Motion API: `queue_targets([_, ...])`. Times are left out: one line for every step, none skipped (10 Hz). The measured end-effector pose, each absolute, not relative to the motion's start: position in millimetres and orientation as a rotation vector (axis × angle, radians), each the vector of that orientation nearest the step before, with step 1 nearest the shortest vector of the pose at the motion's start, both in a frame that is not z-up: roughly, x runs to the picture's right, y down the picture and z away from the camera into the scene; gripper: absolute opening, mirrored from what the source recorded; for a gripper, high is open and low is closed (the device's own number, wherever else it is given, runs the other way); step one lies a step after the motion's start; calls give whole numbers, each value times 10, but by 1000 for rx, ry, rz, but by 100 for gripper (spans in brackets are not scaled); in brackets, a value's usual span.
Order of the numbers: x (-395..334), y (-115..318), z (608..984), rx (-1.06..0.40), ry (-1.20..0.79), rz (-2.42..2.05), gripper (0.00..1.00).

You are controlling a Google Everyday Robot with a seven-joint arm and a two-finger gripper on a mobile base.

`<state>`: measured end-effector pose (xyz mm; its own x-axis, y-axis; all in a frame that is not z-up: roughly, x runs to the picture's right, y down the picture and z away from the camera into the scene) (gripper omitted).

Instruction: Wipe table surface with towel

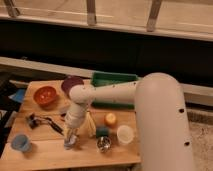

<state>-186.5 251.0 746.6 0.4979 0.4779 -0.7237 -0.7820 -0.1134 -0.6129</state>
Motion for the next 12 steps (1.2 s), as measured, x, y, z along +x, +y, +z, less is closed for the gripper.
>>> queue_targets([-1920, 2650, 7380, -1308, 311, 1087, 0])
queue_targets([-1894, 2730, 7345, -1309, 333, 1094, 0])
queue_targets([-1857, 2773, 7327, -1307, 349, 1103, 0])
queue_targets([-1778, 2791, 7328, -1298, 368, 1120, 0])
queue_targets([-1698, 2763, 7358, -1284, 378, 1139, 0])
queue_targets([-1588, 2682, 7415, -1264, 387, 1157, 0])
queue_targets([-1486, 2525, 7522, -1235, 392, 1170, 0])
queue_targets([-1446, 2378, 7610, -1213, 385, 1166, 0])
queue_targets([-1457, 2260, 7677, -1200, 374, 1158, 0])
queue_targets([-1489, 2165, 7744, -1195, 365, 1144, 0])
queue_targets([-1541, 2106, 7777, -1197, 355, 1125, 0])
queue_targets([-1551, 2107, 7778, -1203, 355, 1116, 0])
